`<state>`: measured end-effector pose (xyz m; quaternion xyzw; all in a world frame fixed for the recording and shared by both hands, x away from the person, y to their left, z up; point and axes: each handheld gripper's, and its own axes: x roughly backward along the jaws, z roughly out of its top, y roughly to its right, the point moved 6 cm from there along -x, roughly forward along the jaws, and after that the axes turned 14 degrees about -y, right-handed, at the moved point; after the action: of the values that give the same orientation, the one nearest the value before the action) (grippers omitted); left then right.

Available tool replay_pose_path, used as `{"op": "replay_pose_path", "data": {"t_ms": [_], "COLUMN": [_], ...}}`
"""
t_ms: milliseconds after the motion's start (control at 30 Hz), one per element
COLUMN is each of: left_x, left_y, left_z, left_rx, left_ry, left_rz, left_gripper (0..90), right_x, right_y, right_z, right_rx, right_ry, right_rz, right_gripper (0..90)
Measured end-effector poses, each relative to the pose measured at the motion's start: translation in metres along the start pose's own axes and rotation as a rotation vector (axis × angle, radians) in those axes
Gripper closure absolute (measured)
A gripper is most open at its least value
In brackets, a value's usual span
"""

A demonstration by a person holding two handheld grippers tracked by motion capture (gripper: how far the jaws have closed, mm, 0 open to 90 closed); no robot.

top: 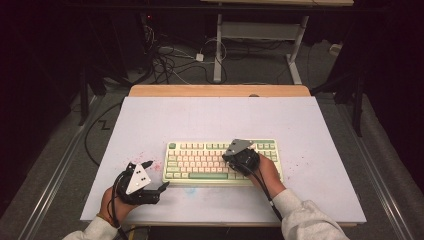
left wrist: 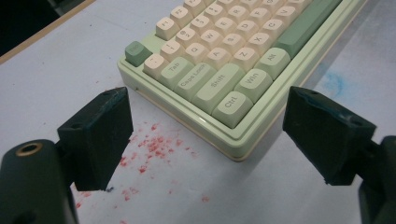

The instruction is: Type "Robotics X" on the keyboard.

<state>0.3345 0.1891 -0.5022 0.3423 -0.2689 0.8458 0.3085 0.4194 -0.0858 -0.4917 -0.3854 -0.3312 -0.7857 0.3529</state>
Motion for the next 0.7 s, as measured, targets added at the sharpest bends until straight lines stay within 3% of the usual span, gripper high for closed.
{"op": "replay_pose_path", "data": {"t_ms": [467, 700], "left_x": [0.000, 0.000], "left_y": [0.000, -0.001], "left_z": [0.001, 0.000], "left_rx": [0.001, 0.003], "left_ry": [0.002, 0.000], "left_rz": [-0.001, -0.002], "left_gripper": [15.4, 15.8], "right_x": [0.034, 0.052], "right_y": [0.004, 0.003], "right_z": [-0.001, -0.002], "right_rx": [-0.066, -0.067], "right_ry": [0.160, 0.221], "right_rz": [0.000, -0.013], "right_gripper": [90.0, 83.3]}}
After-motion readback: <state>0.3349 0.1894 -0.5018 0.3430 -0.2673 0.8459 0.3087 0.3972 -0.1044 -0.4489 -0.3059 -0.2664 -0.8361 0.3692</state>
